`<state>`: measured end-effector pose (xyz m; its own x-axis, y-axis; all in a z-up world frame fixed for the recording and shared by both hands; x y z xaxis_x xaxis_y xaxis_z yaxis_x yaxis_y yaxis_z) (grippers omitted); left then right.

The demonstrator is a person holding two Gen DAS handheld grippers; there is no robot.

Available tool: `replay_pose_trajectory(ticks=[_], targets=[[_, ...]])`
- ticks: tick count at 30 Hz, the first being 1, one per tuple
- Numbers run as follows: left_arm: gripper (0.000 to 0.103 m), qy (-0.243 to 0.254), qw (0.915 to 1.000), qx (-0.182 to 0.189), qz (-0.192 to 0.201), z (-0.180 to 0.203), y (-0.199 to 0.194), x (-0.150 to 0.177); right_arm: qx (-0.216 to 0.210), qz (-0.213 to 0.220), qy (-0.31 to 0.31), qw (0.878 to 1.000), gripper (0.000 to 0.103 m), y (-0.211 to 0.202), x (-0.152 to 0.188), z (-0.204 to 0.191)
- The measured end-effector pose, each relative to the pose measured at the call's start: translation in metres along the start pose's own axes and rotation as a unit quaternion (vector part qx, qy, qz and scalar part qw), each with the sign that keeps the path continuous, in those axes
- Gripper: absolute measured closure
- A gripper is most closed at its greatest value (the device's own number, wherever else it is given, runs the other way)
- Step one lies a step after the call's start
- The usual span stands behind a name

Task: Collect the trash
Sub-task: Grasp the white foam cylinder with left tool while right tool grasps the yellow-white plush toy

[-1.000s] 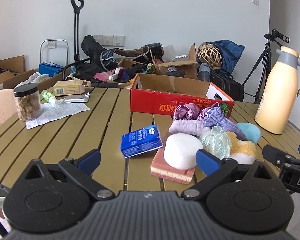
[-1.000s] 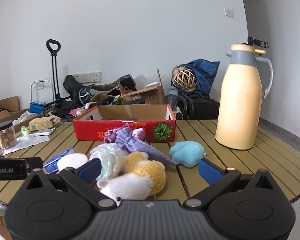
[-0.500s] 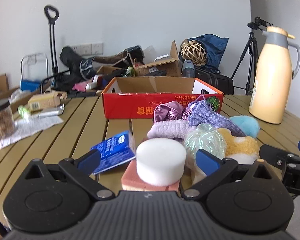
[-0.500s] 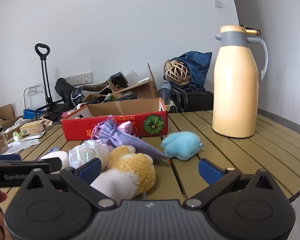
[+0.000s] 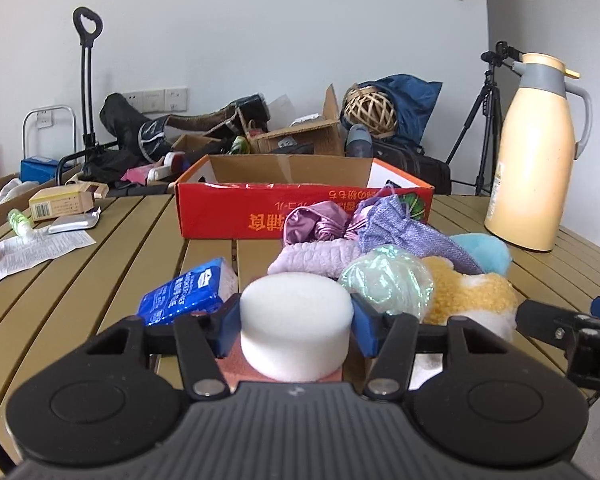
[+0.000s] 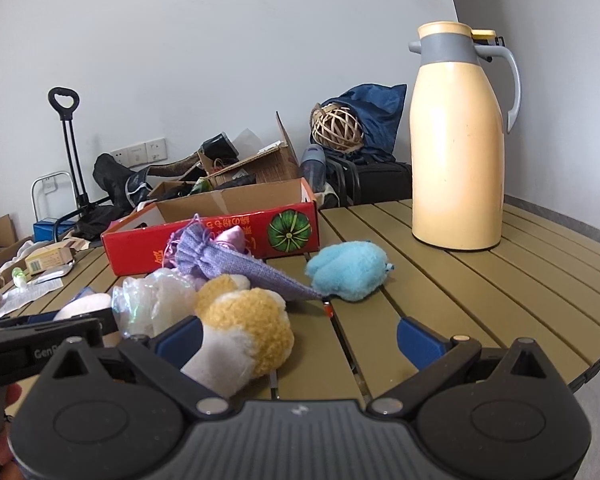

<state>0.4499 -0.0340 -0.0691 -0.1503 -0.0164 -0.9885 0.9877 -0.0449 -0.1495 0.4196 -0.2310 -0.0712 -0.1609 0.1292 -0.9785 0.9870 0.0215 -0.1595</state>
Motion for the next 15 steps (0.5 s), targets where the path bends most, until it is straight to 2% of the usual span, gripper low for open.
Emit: replay_pose_trajectory(ticks=[8, 15], targets=[[0.046, -0.008, 0.9985, 0.004, 0.053, -0.002, -0.028, -0.02, -0.004, 0.002, 0.006, 1.0, 0.0, 0.001, 0.001, -0.008], [0.046, -0.024, 0.9971, -0.023, 0.069, -0.023, -0.045, -0.031, -0.008, -0.002, 0.014, 1.0, 0.0, 0.009, 0.003, -0.025]])
Point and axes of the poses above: each gripper's, at about its wrist camera, not at the fingertips, and y roughly the way its jaws point, z to its right, x to its underside, the point moved 4 cm from there along y, roughly the way its jaws point, and after that the axes turned 14 degrees about z, right-handed, at the moved point
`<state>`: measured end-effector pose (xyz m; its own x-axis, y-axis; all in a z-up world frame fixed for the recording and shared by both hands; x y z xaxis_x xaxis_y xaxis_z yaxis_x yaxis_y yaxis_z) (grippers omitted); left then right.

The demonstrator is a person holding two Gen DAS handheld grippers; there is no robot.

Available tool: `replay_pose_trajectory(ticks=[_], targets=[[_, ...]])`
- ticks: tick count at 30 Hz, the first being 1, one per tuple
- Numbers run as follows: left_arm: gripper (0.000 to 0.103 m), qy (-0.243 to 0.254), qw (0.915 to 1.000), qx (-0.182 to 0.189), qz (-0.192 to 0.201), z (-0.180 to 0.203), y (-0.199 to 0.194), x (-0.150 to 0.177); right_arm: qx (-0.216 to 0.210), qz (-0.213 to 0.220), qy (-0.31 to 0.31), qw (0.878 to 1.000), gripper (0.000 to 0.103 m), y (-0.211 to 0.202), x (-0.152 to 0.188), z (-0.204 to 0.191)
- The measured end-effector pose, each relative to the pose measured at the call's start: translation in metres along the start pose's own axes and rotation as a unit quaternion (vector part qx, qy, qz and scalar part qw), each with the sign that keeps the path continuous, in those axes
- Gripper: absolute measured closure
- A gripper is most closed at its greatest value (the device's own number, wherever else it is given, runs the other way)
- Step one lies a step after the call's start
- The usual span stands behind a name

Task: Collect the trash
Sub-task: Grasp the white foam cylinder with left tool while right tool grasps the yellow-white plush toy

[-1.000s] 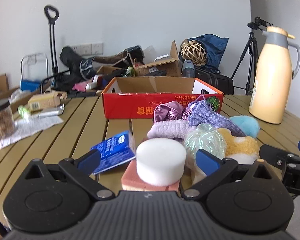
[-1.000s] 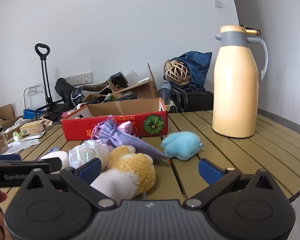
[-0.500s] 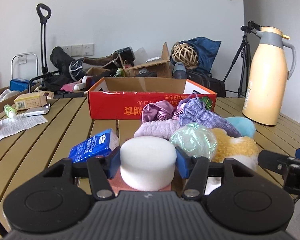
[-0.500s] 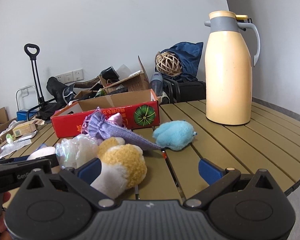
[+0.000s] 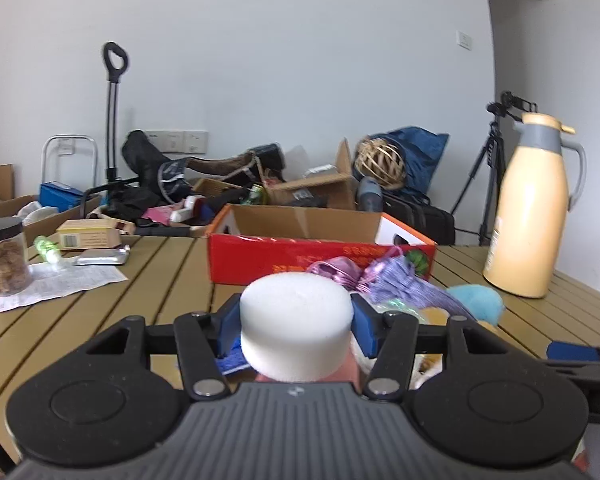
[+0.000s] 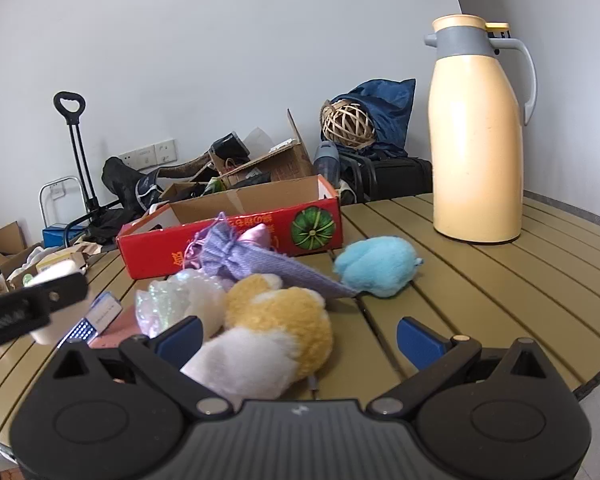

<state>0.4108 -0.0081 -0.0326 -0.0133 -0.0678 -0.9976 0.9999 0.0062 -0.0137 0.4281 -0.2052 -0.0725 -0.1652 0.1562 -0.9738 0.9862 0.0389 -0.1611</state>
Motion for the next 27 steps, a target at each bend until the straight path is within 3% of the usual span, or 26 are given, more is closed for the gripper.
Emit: replay_pose_trajectory(ticks=[6, 17, 25, 27], targets=[[0.046, -0.001, 0.9998, -0.019, 0.001, -0.017, -0.006, -0.005, 0.035, -0.007, 0.001, 0.999, 0.0, 0.016, 0.007, -0.017], [0.045, -0.005, 0.9988, -0.032, -0.035, -0.032, -0.004, 0.009, 0.076, -0.039, 0.009, 0.996, 0.0, 0.041, 0.022, -0.023], [0.045, -0.001, 0.9987, -0.032, -0.04, -0.027, -0.005, 0.012, 0.059, -0.039, 0.003, 0.998, 0.021, 0.043, 0.025, -0.029], [0.045, 0.0, 0.9986, -0.032, -0.042, -0.026, -0.005, 0.013, 0.055, -0.041, -0.007, 0.998, 0.021, 0.043, 0.025, -0.031]])
Point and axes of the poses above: each gripper's, at about its wrist camera, not at the fingertips, and y roughly the way its jaws point, z to its right, x to its underside, the point moved 4 cm from there along y, roughly the way its jaws point, and after that the axes turned 14 degrees about z, right-handed, at the moved point
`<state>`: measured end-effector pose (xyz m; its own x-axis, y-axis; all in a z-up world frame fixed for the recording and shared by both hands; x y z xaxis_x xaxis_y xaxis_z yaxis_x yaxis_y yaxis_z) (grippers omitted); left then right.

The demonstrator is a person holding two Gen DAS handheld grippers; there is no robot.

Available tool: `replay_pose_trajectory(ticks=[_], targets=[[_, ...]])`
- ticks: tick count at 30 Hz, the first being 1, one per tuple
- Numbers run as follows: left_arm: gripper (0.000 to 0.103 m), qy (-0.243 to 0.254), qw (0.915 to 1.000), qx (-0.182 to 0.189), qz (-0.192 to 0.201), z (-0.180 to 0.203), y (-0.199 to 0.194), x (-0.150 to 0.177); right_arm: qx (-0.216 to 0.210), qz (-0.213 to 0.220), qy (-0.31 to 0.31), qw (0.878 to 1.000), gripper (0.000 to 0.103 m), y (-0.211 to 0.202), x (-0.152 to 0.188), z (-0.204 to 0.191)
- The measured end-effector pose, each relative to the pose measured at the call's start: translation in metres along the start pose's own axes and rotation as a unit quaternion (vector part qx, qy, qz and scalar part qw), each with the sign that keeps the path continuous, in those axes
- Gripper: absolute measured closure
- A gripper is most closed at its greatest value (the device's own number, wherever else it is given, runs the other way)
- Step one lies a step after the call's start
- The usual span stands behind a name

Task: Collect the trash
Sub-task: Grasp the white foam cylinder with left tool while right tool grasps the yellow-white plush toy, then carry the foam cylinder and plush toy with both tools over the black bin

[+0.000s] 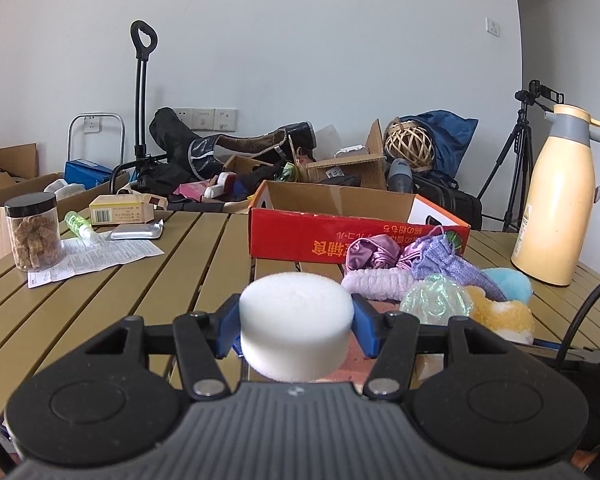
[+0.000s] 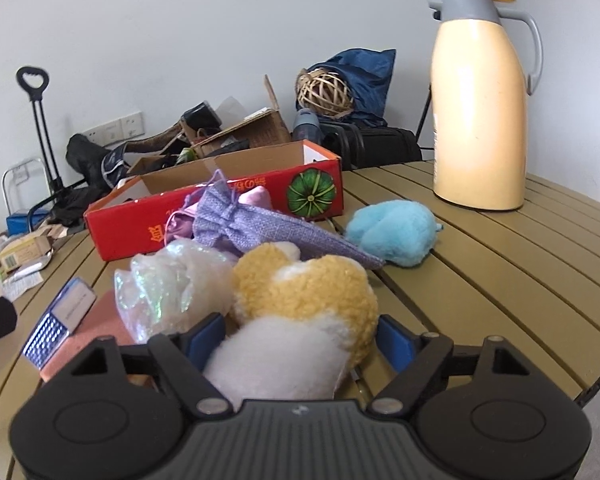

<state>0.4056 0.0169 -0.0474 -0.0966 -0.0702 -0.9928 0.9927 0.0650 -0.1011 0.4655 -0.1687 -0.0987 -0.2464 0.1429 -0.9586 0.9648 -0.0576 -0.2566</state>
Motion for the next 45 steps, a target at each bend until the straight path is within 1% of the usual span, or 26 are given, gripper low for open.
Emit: replay_pose_trajectory(ticks=[4, 8, 10, 15, 18, 23, 29, 39, 45], targets=[[0.045, 0.0, 1.0, -0.003, -0.005, 0.001, 0.001, 0.002, -0.008, -0.013, 0.0, 1.0, 0.022, 0.001, -0.001, 0.002], [0.045, 0.0, 1.0, -0.004, -0.005, 0.001, 0.001, 0.002, -0.024, -0.041, 0.032, 0.998, 0.024, 0.005, -0.002, 0.012], [0.045, 0.0, 1.0, -0.004, -0.003, 0.002, 0.001, 0.002, -0.035, -0.052, 0.048, 0.997, 0.028, 0.006, -0.002, 0.016], [0.045, -0.004, 1.0, -0.005, -0.001, 0.001, 0.001, 0.0, -0.052, -0.05, 0.08, 0.994, 0.038, 0.004, -0.002, 0.024], [0.045, -0.003, 1.0, -0.003, 0.0, 0.002, 0.0, -0.001, -0.053, -0.043, 0.095, 0.993, 0.044, 0.003, -0.003, 0.031], [0.045, -0.003, 1.0, -0.002, 0.002, 0.004, -0.002, -0.002, -0.05, -0.027, 0.1, 0.993, 0.045, -0.001, -0.007, 0.038], [0.045, -0.006, 1.0, -0.002, 0.007, 0.003, -0.005, -0.006, -0.05, 0.007, 0.097, 0.994, 0.045, -0.016, -0.017, 0.047], [0.045, -0.007, 0.9997, 0.016, 0.019, 0.009, -0.028, -0.015, -0.081, 0.056, 0.066, 0.993, 0.045, -0.057, -0.035, 0.055], [0.045, -0.001, 0.9994, 0.031, 0.018, 0.019, -0.045, -0.014, -0.103, 0.065, 0.051, 0.991, 0.045, -0.084, -0.038, 0.06]])
Point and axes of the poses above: each gripper's, at about its wrist camera, not at the fingertips, and y roughly the way its jaws point, z to its right, x to its underside, the point moved 4 cm from there along y, roughly the way its jaws point, and after that the axes turned 14 degrees about z, right-handed, at the moved point
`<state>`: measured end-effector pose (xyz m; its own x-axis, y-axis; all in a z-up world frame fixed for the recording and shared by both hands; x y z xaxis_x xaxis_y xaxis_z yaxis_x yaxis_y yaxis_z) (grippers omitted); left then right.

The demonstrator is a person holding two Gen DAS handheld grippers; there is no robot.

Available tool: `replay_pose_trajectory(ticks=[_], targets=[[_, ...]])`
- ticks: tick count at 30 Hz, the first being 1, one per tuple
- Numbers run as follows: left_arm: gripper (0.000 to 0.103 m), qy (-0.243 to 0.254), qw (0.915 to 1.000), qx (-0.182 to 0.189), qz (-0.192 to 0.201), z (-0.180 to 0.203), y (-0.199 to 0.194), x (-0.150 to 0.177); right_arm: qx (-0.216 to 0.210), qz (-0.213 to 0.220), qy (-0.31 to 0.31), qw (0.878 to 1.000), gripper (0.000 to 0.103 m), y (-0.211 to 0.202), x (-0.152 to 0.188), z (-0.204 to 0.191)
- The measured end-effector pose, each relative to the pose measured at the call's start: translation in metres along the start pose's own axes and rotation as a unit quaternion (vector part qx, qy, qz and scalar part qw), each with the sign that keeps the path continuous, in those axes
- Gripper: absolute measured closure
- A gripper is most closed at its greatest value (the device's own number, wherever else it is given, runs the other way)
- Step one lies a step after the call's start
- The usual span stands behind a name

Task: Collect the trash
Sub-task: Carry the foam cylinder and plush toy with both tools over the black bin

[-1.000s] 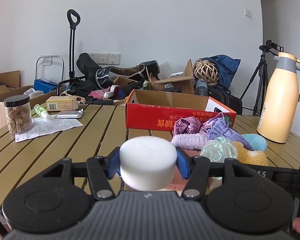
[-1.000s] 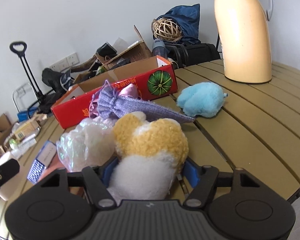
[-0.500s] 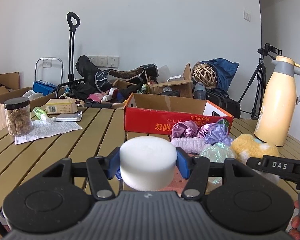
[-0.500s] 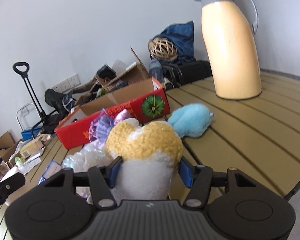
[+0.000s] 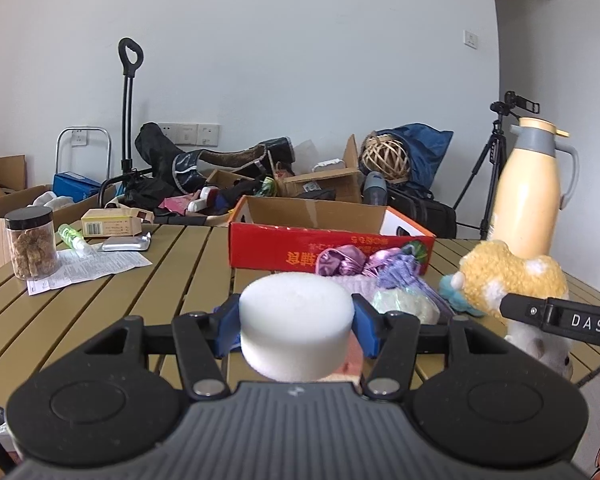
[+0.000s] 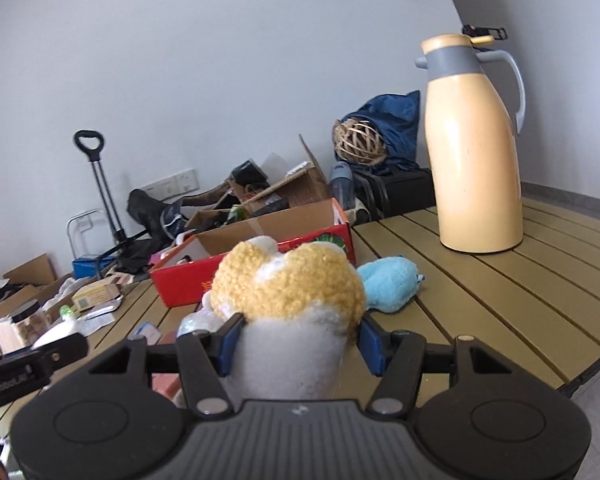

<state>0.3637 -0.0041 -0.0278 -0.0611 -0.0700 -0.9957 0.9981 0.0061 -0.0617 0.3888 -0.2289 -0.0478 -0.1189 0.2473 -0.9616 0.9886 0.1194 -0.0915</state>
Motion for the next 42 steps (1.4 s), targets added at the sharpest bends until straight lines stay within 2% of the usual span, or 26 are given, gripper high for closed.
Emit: replay_pose_trajectory(ticks=[8, 13, 22, 33, 42], targets=[[0.045, 0.013, 0.9998, 0.017, -0.007, 0.005, -0.032, 0.008, -0.036, 0.0, -0.034, 0.999, 0.045, -0.036, 0.0, -0.009], [0.045, 0.017, 0.9993, 0.028, -0.015, 0.008, -0.052, 0.014, -0.053, -0.013, -0.036, 0.998, 0.045, -0.062, 0.012, -0.012], [0.045, 0.012, 0.9976, 0.04, -0.055, 0.01, -0.089, 0.044, -0.077, -0.049, -0.044, 0.995, 0.045, -0.106, 0.041, -0.021], [0.045, 0.016, 0.9891, 0.027, -0.144, 0.001, -0.109, 0.093, -0.07, -0.153, -0.049, 0.985, 0.045, -0.125, 0.098, -0.017], [0.045, 0.022, 0.9759, 0.016, -0.216, 0.0, -0.117, 0.129, -0.06, -0.233, -0.064, 0.969, 0.045, -0.13, 0.143, -0.02]])
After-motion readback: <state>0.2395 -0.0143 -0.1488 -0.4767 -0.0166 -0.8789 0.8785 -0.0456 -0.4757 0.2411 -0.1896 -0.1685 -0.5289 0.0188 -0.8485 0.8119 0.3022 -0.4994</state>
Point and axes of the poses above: each gripper's, at about its wrist camera, not at the fingertips, and y roughly the way its jaws point, z to its right, x to its underside, the point moved 4 cm from there along y, roughly the way its jaws point, and after that the axes turned 14 degrees about z, right-handed, at the moved point
